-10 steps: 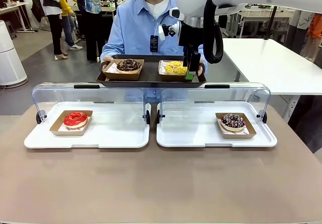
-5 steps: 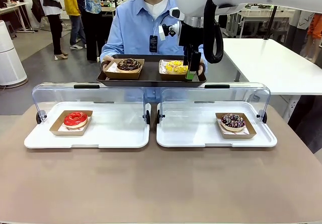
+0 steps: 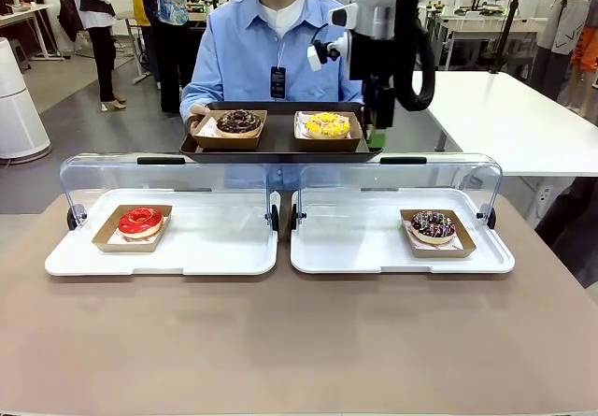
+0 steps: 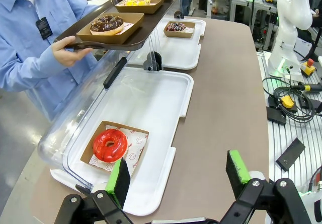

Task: Provide the desired donut to the person.
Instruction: Place the picked Paper togo box onto the Handle tray extended by the person.

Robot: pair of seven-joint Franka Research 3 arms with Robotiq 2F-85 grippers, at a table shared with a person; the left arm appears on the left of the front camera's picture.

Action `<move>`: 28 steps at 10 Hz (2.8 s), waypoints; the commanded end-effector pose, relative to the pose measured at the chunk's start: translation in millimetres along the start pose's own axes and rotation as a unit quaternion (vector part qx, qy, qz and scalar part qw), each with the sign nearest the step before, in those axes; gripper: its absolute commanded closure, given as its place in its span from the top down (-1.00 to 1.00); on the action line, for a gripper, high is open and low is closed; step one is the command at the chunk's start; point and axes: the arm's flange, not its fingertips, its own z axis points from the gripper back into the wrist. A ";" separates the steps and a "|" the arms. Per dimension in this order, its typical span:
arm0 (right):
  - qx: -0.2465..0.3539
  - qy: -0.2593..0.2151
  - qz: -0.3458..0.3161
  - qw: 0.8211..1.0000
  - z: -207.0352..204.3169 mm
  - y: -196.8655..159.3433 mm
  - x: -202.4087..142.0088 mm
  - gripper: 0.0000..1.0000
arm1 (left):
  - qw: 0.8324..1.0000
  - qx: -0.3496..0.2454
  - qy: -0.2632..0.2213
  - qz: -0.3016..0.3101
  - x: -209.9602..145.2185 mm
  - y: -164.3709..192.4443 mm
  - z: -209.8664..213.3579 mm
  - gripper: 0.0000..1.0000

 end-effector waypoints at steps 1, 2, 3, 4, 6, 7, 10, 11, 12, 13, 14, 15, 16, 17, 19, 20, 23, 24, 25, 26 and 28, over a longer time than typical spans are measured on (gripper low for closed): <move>-0.009 0.006 -0.008 1.000 1.3 47.7 -31.3 1.00 | 1.000 0.004 -0.013 -0.003 0.9 -0.8 0.6 1.00; -0.020 0.004 -0.016 1.000 -3.0 64.7 -42.0 1.00 | 1.000 0.004 -0.013 -0.003 0.9 -0.8 0.6 1.00; -0.022 0.004 -0.022 1.000 -12.9 79.6 -50.0 1.00 | 1.000 0.004 -0.013 -0.003 0.9 -0.8 0.6 1.00; -0.032 0.007 -0.032 0.999 -23.3 89.3 -54.5 1.00 | 1.000 0.004 -0.013 -0.003 0.9 -0.8 0.6 1.00; -0.041 0.006 -0.051 0.998 -40.0 95.3 -61.8 1.00 | 1.000 0.004 -0.013 -0.003 0.9 -0.8 0.6 1.00; -0.044 0.004 -0.058 0.997 -43.4 91.5 -65.2 1.00 | 1.000 0.004 -0.013 -0.003 0.9 -0.8 0.6 1.00; -0.030 0.012 -0.043 0.999 -37.6 90.6 -64.2 1.00 | 1.000 0.004 -0.013 -0.003 0.9 -0.8 0.6 1.00; -0.030 0.012 -0.043 0.999 -37.6 90.6 -64.2 1.00 | 1.000 0.004 -0.013 -0.003 0.9 -0.8 0.6 1.00; -0.030 0.012 -0.043 0.999 -37.6 90.6 -64.2 1.00 | 1.000 0.004 -0.013 -0.003 0.9 -0.8 0.6 1.00; -0.030 0.012 -0.043 0.999 -37.6 90.6 -64.2 1.00 | 1.000 0.004 -0.013 -0.003 0.9 -0.8 0.6 1.00; -0.030 0.012 -0.043 0.999 -37.6 90.6 -64.2 1.00 | 1.000 0.004 -0.013 -0.003 0.9 -0.8 0.6 1.00; -0.030 0.012 -0.043 0.999 -37.6 90.6 -64.2 1.00 | 1.000 0.004 -0.013 -0.003 0.9 -0.8 0.6 1.00; -0.030 0.012 -0.043 0.999 -37.6 90.6 -64.2 1.00 | 1.000 0.004 -0.013 -0.003 0.9 -0.8 0.6 1.00; -0.030 0.012 -0.043 0.999 -37.6 90.6 -64.2 1.00 | 1.000 0.004 -0.013 -0.003 0.9 -0.8 0.6 1.00; -0.030 0.012 -0.043 0.999 -37.6 90.6 -64.2 1.00 | 1.000 0.004 -0.013 -0.003 0.9 -0.8 0.6 1.00; -0.030 0.012 -0.043 0.999 -37.6 90.6 -64.2 1.00 | 1.000 0.004 -0.013 -0.003 0.9 -0.8 0.6 1.00; -0.030 0.012 -0.043 0.999 -37.6 90.6 -64.2 1.00 | 1.000 0.004 -0.013 -0.003 0.9 -0.8 0.6 1.00; -0.030 0.012 -0.043 0.999 -37.6 90.6 -64.2 1.00 | 1.000 0.004 -0.013 -0.003 0.9 -0.8 0.6 1.00; -0.030 0.012 -0.043 0.999 -37.6 90.6 -64.2 1.00 | 1.000 0.004 -0.013 -0.003 0.9 -0.8 0.6 1.00; -0.030 0.012 -0.043 0.999 -37.6 90.6 -64.2 1.00 | 1.000 0.004 -0.013 -0.003 0.9 -0.8 0.6 1.00; -0.033 0.008 -0.044 0.998 -41.1 90.1 -63.4 1.00 | 1.000 0.004 -0.013 -0.003 0.9 -0.8 0.6 1.00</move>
